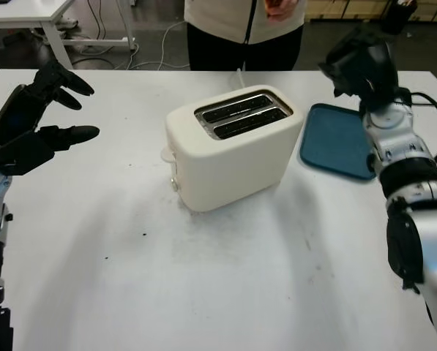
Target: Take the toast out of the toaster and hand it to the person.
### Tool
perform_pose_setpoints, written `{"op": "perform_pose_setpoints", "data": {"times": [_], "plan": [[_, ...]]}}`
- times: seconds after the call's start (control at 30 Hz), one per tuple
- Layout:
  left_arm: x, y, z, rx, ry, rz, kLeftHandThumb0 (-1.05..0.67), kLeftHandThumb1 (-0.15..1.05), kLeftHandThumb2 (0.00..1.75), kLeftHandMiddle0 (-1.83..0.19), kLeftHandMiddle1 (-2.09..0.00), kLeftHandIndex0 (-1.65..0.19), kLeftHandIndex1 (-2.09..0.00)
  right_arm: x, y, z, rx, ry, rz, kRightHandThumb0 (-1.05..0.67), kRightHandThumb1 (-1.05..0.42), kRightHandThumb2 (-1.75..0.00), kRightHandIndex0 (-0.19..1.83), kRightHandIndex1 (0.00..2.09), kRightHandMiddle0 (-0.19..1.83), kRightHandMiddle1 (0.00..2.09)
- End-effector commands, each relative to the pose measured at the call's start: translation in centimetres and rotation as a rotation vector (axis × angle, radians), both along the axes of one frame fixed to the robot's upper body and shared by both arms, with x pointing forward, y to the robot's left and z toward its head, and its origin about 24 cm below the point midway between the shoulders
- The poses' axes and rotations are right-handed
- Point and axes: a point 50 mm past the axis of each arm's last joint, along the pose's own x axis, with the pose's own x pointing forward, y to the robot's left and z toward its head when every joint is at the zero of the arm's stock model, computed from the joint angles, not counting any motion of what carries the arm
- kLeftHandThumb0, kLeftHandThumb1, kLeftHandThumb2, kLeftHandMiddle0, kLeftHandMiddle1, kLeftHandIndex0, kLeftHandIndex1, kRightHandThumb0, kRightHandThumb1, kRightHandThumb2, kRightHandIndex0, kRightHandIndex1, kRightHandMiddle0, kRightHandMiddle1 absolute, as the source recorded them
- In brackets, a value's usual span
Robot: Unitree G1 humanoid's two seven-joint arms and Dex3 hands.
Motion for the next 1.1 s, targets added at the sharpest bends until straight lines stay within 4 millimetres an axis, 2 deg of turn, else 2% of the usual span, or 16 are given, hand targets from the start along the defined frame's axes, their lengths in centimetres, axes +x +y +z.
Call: {"op": "perform_pose_setpoints", "data": {"times": [0.0,0.07,0.13,0.2,0.23,0.33,0.43,0.57,0.73,1.07], "plan": [[-0.3,0.1,0.0,-0.034,-0.008,-0.002,-1.05,0.92,0.17,0.0,-1.66,0.0,-1.55,-1.9,-0.3,-0.2,0.046,-0.034,0.016,-0.46,-0.92,-0.19,0.94,1.64,0.83,1.44],[-0.6,0.1,-0.3,-0.063,-0.006,-0.004,-1.05,0.92,0.16,0.0,-1.67,0.0,-1.56,-3.6,0.0,-0.7,0.106,-0.054,0.043,-0.47,-0.92,-0.18,0.9,1.53,0.81,1.27],[-0.9,0.1,-0.6,-0.094,-0.006,-0.009,-1.05,0.92,0.13,0.0,-1.64,0.0,-1.54,-5.1,0.3,-1.2,0.156,-0.062,0.065,-0.48,-0.92,-0.18,0.82,1.35,0.77,0.97],[-1.3,0.0,-1.0,-0.135,-0.018,-0.014,-1.05,0.92,0.12,0.0,-1.63,0.0,-1.52,-6.7,0.5,-2.2,0.171,-0.058,0.094,-0.47,-0.92,-0.19,0.79,1.11,0.82,0.61],[-1.5,-0.1,-1.2,-0.157,-0.025,-0.019,-1.05,0.92,0.11,0.0,-1.61,-0.01,-1.51,-7.4,0.6,-2.7,0.175,-0.047,0.111,-0.45,-0.92,-0.21,0.76,0.89,0.82,0.38],[-2.0,-0.2,-2.2,-0.232,-0.028,-0.021,-1.05,0.92,0.08,0.0,-1.59,-0.03,-1.47,-9.2,1.0,-4.1,0.198,0.017,0.13,-0.51,-0.92,-0.21,0.75,0.54,0.8,0.09],[-2.3,-0.1,-3.4,-0.285,-0.005,-0.003,-1.05,0.92,0.07,0.0,-1.58,0.0,-1.49,-10.7,1.5,-5.4,0.234,0.079,0.128,-0.57,-0.92,-0.21,0.7,0.33,0.7,0.01],[-2.7,-0.4,-4.9,-0.34,0.004,0.028,-1.05,0.92,0.06,0.0,-1.61,0.0,-1.52,-12.6,2.2,-6.7,0.27,0.124,0.124,-0.62,-0.92,-0.24,0.63,0.18,0.58,0.0],[-2.9,-1.1,-6.9,-0.419,0.026,0.031,-1.05,0.91,0.04,0.0,-1.63,-0.01,-1.52,-14.0,3.0,-8.2,0.305,0.163,0.127,-0.64,-0.92,-0.28,0.62,0.12,0.55,0.0],[-3.5,-3.0,-10.1,-0.541,0.094,0.011,-1.05,0.88,0.0,-0.07,-1.61,-0.09,-1.5,-15.1,4.4,-10.6,0.402,0.244,0.094,-0.69,-0.92,-0.32,0.5,0.02,0.43,0.0]]}}
